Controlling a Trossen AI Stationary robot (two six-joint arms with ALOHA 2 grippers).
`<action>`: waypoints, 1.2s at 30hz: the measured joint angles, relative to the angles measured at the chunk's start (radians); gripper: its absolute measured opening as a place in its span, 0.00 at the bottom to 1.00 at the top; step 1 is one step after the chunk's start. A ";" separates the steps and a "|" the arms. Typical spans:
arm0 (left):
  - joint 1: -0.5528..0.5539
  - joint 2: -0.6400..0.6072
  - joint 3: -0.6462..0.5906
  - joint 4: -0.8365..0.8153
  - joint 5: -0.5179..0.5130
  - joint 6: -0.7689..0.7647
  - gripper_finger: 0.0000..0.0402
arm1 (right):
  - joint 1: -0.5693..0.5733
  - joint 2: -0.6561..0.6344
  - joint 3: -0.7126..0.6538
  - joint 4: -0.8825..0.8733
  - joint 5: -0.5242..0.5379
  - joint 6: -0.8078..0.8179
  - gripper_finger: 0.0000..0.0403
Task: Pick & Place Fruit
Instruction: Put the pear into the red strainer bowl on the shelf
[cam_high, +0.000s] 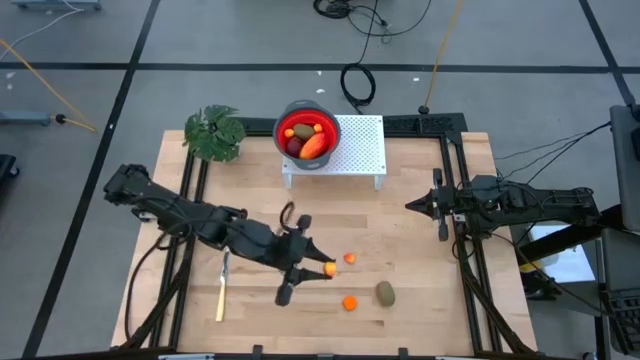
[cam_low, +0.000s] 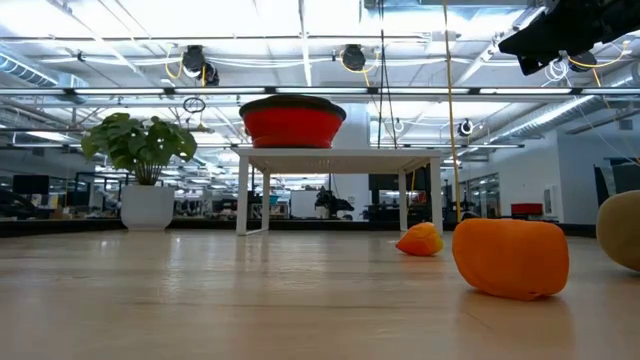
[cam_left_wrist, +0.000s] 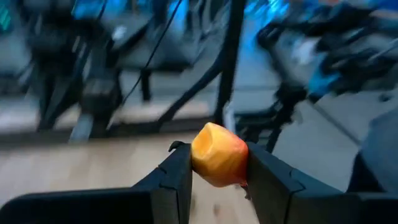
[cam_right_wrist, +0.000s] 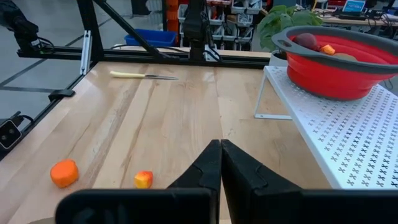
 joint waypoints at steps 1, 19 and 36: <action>0.000 0.000 0.000 0.033 0.022 0.026 0.30 | 0.000 0.000 0.000 0.000 0.000 -0.001 0.01; 0.000 0.001 0.000 0.485 0.636 0.395 0.30 | 0.000 0.000 0.000 0.000 0.003 -0.007 0.01; 0.014 0.001 0.000 0.428 0.328 0.041 0.30 | 0.000 0.000 0.000 0.000 0.003 -0.007 0.01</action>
